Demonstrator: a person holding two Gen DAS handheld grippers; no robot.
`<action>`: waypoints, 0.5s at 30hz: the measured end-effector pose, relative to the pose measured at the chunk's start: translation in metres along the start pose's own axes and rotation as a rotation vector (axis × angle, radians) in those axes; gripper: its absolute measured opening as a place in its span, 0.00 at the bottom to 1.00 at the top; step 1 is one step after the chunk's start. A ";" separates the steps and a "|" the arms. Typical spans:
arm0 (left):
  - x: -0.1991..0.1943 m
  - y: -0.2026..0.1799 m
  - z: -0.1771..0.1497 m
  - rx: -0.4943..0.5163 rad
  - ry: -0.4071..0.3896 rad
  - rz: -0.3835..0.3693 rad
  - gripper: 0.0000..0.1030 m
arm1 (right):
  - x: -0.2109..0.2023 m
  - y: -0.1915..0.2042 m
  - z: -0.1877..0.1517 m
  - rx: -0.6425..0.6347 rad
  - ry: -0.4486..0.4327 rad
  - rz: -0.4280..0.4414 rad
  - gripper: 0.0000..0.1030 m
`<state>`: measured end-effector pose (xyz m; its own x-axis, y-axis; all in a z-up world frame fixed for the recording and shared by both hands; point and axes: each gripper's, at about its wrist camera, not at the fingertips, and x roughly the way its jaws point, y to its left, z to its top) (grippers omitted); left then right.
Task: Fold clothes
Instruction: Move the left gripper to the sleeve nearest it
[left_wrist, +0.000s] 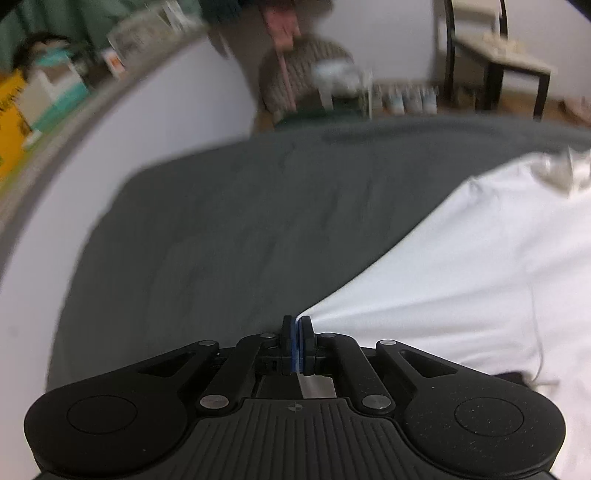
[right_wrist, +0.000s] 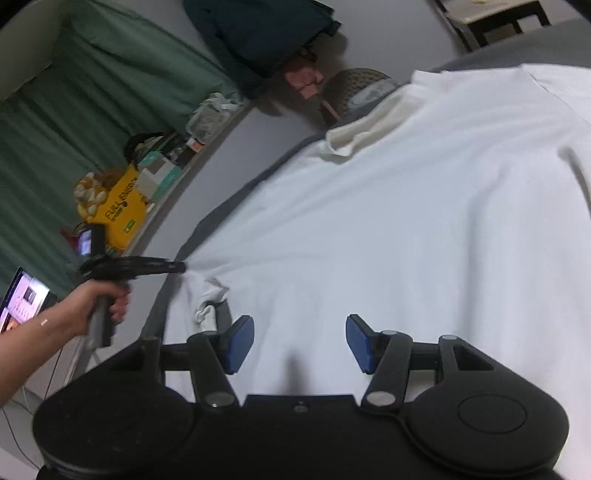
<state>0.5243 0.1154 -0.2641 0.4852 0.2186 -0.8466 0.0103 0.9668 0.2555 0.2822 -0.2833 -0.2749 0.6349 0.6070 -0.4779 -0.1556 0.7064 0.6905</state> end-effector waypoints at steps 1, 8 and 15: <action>0.007 -0.004 0.003 -0.005 0.030 0.006 0.05 | -0.001 0.001 0.000 -0.007 -0.002 0.002 0.54; -0.007 0.020 -0.016 -0.161 0.017 0.060 0.95 | -0.004 -0.004 0.006 0.034 0.006 -0.010 0.54; -0.069 0.059 -0.106 -0.274 0.054 -0.220 0.95 | 0.004 0.011 -0.003 0.012 0.008 0.001 0.54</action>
<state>0.3992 0.1717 -0.2401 0.4509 0.0006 -0.8926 -0.1287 0.9896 -0.0643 0.2810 -0.2720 -0.2707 0.6287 0.6107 -0.4814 -0.1472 0.7013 0.6975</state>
